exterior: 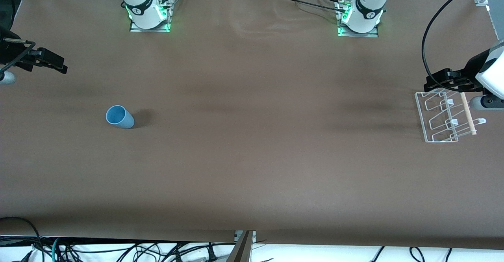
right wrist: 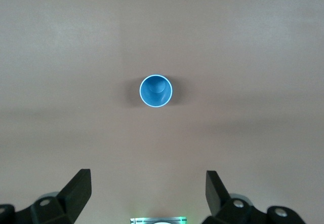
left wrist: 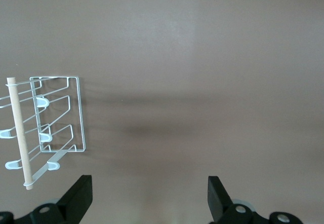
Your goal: Transfer cup to left arm and place on rack
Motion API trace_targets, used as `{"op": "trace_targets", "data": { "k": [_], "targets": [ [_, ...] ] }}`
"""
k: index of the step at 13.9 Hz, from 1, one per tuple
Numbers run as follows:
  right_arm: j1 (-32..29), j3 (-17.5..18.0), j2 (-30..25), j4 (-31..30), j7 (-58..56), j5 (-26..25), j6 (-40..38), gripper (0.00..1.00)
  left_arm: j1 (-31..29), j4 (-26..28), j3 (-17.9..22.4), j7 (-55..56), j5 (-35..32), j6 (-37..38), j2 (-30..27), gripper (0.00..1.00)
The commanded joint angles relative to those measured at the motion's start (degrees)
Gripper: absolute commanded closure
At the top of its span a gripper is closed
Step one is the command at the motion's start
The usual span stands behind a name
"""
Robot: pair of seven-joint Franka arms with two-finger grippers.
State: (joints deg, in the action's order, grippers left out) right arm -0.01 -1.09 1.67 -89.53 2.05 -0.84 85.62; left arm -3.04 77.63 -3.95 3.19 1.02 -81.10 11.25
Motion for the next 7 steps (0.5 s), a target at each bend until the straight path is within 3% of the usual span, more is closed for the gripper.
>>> {"op": "trace_targets", "data": {
  "k": [1,7],
  "targets": [
    [-0.7,1.0,0.2,1.0,0.7,-0.8,-0.6,0.0,-0.2,-1.9,0.0,0.2,0.7,0.9,0.8,0.0],
    [-0.9,1.1,0.4,1.1,-0.1,-1.4,-1.0,0.0,-0.2,-1.9,0.0,0.2,0.7,0.9,0.9,0.0]
  ]
}}
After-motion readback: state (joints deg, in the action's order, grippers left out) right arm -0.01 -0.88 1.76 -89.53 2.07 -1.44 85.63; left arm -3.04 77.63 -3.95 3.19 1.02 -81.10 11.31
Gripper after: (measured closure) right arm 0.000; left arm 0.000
